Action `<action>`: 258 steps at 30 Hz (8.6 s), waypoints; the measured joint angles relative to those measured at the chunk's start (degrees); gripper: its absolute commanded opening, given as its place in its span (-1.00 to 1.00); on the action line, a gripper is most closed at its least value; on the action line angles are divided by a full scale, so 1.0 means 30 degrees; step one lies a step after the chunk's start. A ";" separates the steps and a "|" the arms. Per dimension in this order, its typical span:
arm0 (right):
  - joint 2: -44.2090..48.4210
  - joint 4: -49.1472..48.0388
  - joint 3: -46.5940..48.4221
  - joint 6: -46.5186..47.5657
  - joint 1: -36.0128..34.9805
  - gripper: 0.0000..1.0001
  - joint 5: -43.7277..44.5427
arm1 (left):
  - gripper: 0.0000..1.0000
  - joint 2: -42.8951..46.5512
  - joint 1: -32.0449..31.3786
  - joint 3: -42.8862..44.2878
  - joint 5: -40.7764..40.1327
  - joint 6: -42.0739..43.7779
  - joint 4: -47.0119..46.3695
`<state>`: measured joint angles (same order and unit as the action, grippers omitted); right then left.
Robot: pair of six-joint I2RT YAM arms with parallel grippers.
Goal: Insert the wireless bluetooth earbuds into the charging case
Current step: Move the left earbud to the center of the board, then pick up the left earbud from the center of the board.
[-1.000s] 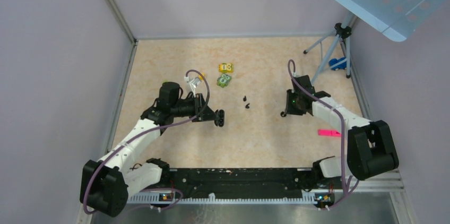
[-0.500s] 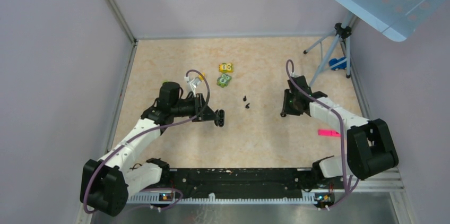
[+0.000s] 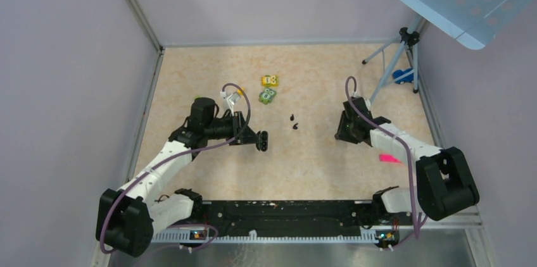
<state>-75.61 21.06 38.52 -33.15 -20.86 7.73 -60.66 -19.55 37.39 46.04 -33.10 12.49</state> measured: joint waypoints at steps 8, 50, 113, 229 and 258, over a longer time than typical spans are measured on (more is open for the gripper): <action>-0.0867 -0.0663 0.0007 -0.0233 -0.0066 -0.31 0.0131 | -1.00 0.0000 0.0000 0.0000 0.0000 0.0007 0.0000; -0.2404 -0.0561 0.1515 -0.0015 -0.1508 -0.31 0.1268 | -1.00 -0.0262 0.0000 0.0000 -0.0007 0.0007 -0.0051; -0.1792 0.0692 0.1275 0.2433 -0.7679 -0.40 -0.0678 | -1.00 0.0714 0.0000 -0.0641 -0.0299 -0.0138 0.0350; -0.0029 -0.3067 -0.1909 -0.6455 -0.8167 -1.00 0.1741 | -1.00 0.0379 0.0000 -0.1151 -0.0160 -0.0867 -0.0729; 0.5348 -0.8320 -0.1610 -0.3388 -1.4549 -1.00 0.3555 | -1.00 0.2127 0.0000 -0.2455 0.1209 -0.1523 -0.4342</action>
<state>-59.57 -3.90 33.69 -43.31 -64.51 18.39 -54.28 -19.55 30.02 49.67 -37.67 -0.54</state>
